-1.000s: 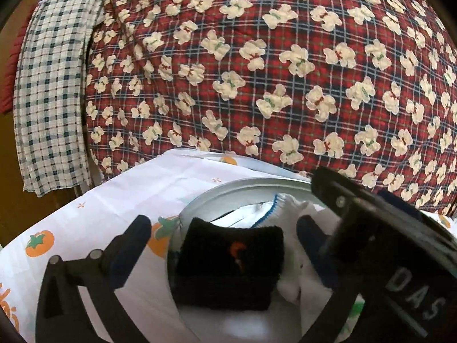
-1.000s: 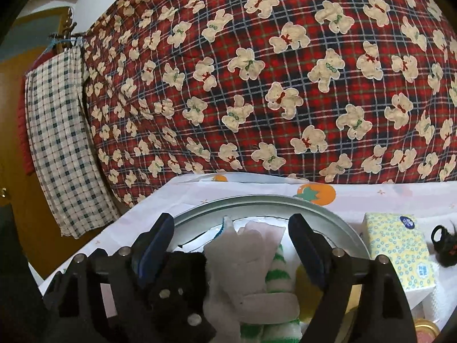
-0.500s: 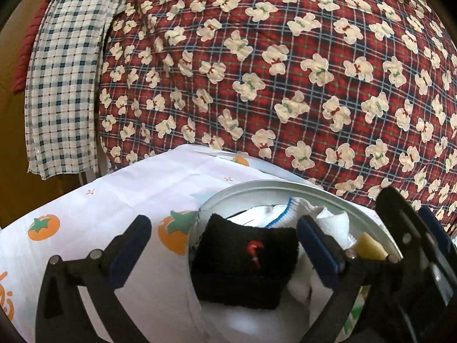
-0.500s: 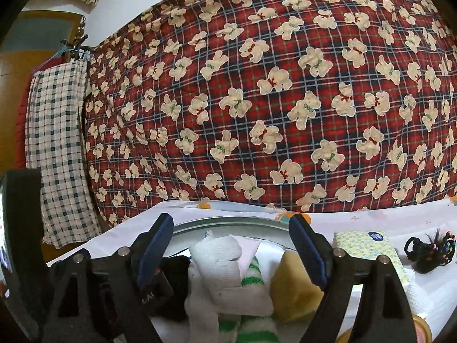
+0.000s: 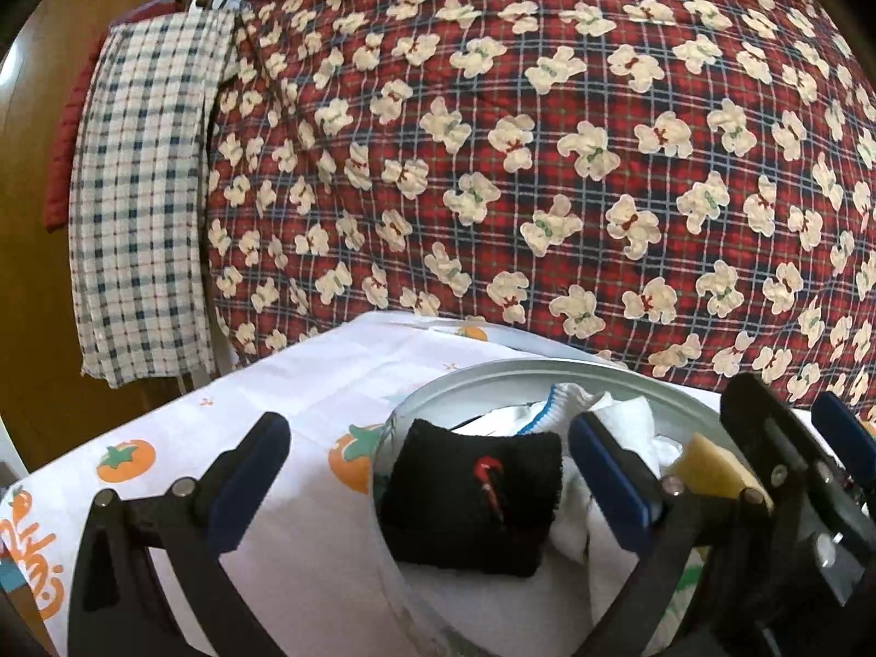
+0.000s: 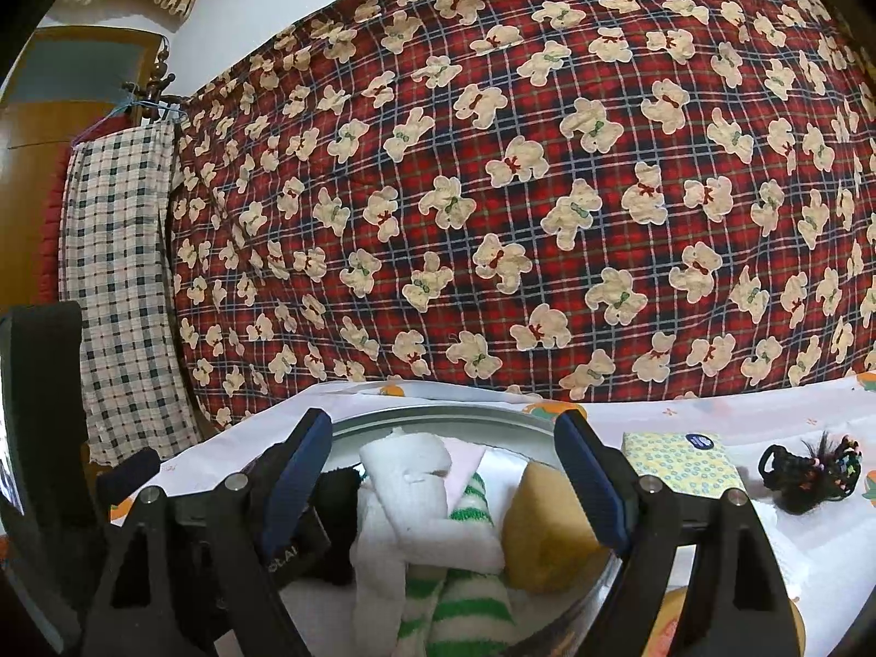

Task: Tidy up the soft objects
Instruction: 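Raise both grippers from the tin and move toward the black beaded hair tie, then approach the white tissue with the left gripper and the hair tie with the right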

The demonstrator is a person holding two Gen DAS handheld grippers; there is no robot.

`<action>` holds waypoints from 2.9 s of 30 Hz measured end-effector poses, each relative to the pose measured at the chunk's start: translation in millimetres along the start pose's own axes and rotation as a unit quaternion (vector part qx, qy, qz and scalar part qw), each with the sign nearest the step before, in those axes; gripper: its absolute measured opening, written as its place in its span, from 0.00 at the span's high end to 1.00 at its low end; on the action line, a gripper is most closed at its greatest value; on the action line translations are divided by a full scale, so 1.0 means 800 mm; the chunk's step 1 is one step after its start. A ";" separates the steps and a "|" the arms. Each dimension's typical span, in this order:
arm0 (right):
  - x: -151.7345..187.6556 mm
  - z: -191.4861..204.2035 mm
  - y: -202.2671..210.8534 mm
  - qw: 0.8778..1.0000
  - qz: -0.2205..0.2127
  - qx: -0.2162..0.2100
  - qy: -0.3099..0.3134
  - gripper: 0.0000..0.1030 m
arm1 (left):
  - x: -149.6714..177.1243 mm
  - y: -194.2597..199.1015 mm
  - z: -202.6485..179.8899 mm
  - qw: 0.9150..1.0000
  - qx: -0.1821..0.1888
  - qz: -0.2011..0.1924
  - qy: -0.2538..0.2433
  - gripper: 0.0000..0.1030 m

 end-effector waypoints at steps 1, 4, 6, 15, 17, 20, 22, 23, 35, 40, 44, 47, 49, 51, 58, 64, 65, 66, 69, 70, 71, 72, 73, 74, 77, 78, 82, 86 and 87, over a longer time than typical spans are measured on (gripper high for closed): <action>0.001 -0.001 0.003 1.000 0.001 0.000 0.000 0.17 | 0.000 0.002 -0.002 1.000 -0.001 -0.002 -0.002 0.00; 0.001 -0.002 0.005 1.000 0.000 0.000 0.001 0.17 | 0.002 0.011 -0.005 1.000 -0.004 -0.007 -0.009 0.00; 0.003 -0.005 0.013 1.000 -0.002 -0.001 0.002 0.17 | 0.004 0.018 -0.006 1.000 -0.006 -0.009 -0.009 0.00; 0.010 -0.022 0.047 1.000 -0.009 -0.007 0.001 0.16 | 0.014 0.044 -0.018 1.000 0.007 -0.005 -0.011 0.00; 0.010 -0.026 0.050 1.000 -0.007 -0.007 0.001 0.16 | 0.016 0.048 -0.022 1.000 0.008 -0.002 -0.014 0.00; 0.011 -0.031 0.055 1.000 -0.008 -0.007 0.002 0.16 | 0.019 0.055 -0.028 1.000 0.011 -0.001 -0.015 0.00; 0.012 -0.037 0.063 1.000 -0.011 -0.007 0.004 0.16 | 0.022 0.062 -0.033 1.000 0.015 -0.003 -0.015 0.00; 0.012 -0.040 0.067 1.000 -0.012 -0.008 0.004 0.16 | 0.023 0.065 -0.035 1.000 0.017 -0.003 -0.016 0.00; 0.016 -0.092 0.110 1.000 -0.015 0.009 -0.004 0.11 | 0.039 0.101 -0.083 0.997 0.065 -0.004 -0.029 0.00; 0.019 -0.133 0.126 0.998 -0.017 0.026 -0.046 0.10 | 0.048 0.115 -0.108 0.993 0.114 0.014 -0.013 0.00; 0.022 -0.170 0.129 0.996 0.001 0.045 -0.073 0.11 | 0.053 0.124 -0.132 0.991 0.126 0.014 -0.030 0.00; 0.024 -0.199 0.135 0.994 0.012 0.073 -0.079 0.11 | 0.056 0.128 -0.146 0.989 0.141 0.018 -0.030 0.00; 0.026 -0.220 0.139 0.993 0.018 0.083 -0.084 0.11 | 0.058 0.131 -0.155 0.988 0.150 0.021 -0.032 0.00; 0.028 -0.241 0.142 0.991 0.025 0.098 -0.091 0.11 | 0.060 0.135 -0.167 0.987 0.157 0.021 -0.039 0.00; 0.039 -0.327 0.146 0.979 0.068 0.132 -0.137 0.11 | 0.072 0.149 -0.217 0.978 0.195 0.030 -0.071 0.00; 0.041 -0.377 0.159 0.971 0.068 0.173 -0.153 0.11 | 0.085 0.159 -0.283 0.968 0.207 0.041 -0.135 0.01; 0.041 -0.385 0.163 0.969 0.067 0.180 -0.155 0.11 | 0.088 0.161 -0.293 0.967 0.205 0.042 -0.145 0.01; 0.041 -0.391 0.164 0.968 0.066 0.185 -0.157 0.11 | 0.090 0.161 -0.307 0.966 0.202 0.045 -0.157 0.01; 0.041 -0.408 0.171 0.965 0.064 0.193 -0.167 0.11 | 0.099 0.156 -0.348 0.961 0.193 0.065 -0.188 0.03; 0.041 -0.413 0.173 0.964 0.063 0.196 -0.169 0.11 | 0.102 0.152 -0.361 0.959 0.188 0.074 -0.197 0.06; 0.041 -0.417 0.175 0.963 0.062 0.198 -0.171 0.11 | 0.106 0.148 -0.372 0.959 0.180 0.085 -0.204 0.09; 0.040 -0.420 0.177 0.963 0.061 0.200 -0.172 0.11 | 0.108 0.144 -0.379 0.959 0.172 0.093 -0.206 0.09; 0.041 -0.425 0.179 0.962 0.060 0.202 -0.173 0.11 | 0.112 0.136 -0.390 0.960 0.156 0.110 -0.207 0.09; 0.040 -0.428 0.180 0.962 0.060 0.203 -0.172 0.11 | 0.114 0.130 -0.397 0.960 0.147 0.124 -0.204 0.10; 0.040 -0.437 0.181 0.961 0.063 0.207 -0.170 0.11 | 0.123 0.107 -0.410 0.958 0.128 0.175 -0.188 0.15; 0.041 -0.441 0.182 0.961 0.064 0.208 -0.172 0.11 | 0.125 0.098 -0.414 0.958 0.119 0.191 -0.180 0.16; 0.043 -0.453 0.183 0.959 0.067 0.207 -0.183 0.11 | 0.133 0.079 -0.422 0.959 0.071 0.220 -0.165 0.17; 0.045 -0.459 0.181 0.958 0.074 0.201 -0.190 0.11 | 0.136 0.062 -0.425 0.960 0.028 0.244 -0.137 0.17; 0.045 -0.460 0.181 0.958 0.076 0.199 -0.192 0.11 | 0.137 0.059 -0.427 0.959 0.026 0.248 -0.133 0.17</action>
Point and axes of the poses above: each gripper's, at about its wrist camera, not at the fingertips, and y roughly against the way its jaws point, z to its left, x to its underside, the point moved 1 cm from there along -y, roughly the way its jaws point, and after that the axes turned 4 degrees about y, right-handed, at the moved point
